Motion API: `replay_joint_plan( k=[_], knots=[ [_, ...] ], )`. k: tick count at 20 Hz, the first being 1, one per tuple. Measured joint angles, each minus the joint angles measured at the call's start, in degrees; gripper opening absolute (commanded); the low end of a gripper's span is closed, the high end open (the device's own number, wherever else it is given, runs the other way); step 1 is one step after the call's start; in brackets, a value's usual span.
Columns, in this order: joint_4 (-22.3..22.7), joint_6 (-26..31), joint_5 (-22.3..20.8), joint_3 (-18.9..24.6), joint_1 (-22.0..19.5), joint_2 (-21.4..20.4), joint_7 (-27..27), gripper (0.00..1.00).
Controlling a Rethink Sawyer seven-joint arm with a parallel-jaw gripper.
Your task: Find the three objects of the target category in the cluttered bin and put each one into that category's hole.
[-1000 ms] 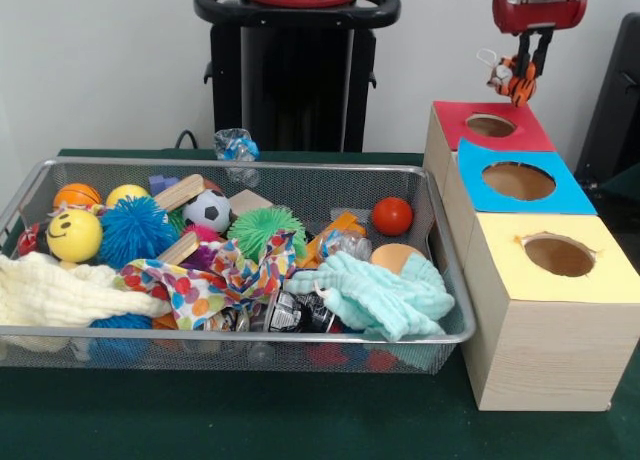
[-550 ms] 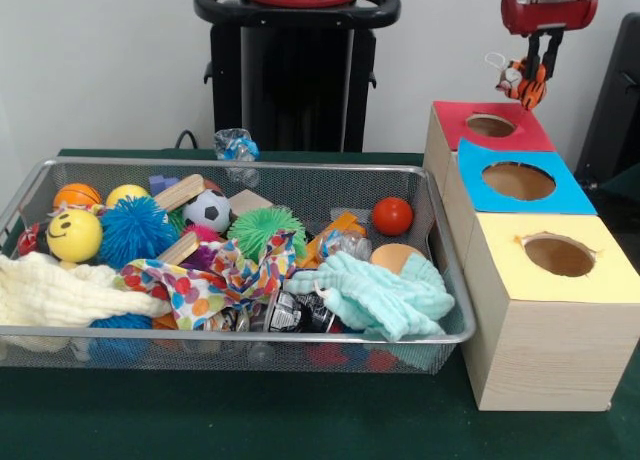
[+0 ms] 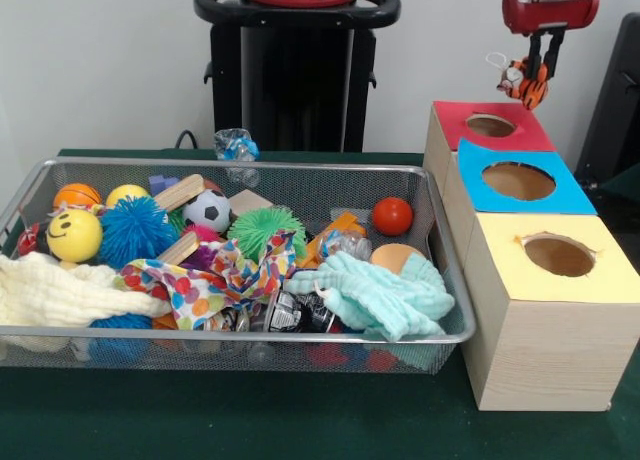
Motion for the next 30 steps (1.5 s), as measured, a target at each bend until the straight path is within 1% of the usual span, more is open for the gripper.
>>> replay_joint_plan(
  k=[10, 13, 15, 20, 30],
  knots=[
    [1.1, 0.0, 0.0, 0.2, -0.3, -0.8, 0.0, 0.00],
    [1.2, 0.0, 0.0, 0.6, -1.2, -0.9, 0.0, 0.00],
    [1.2, 0.0, 0.0, 1.2, -2.9, -0.8, 0.0, 0.00],
    [1.2, 0.0, -1.0, 1.3, -5.5, -0.7, 0.0, 0.00],
    [1.2, 0.0, -2.3, 1.8, -7.2, 0.4, 0.0, 0.00]
  ],
)
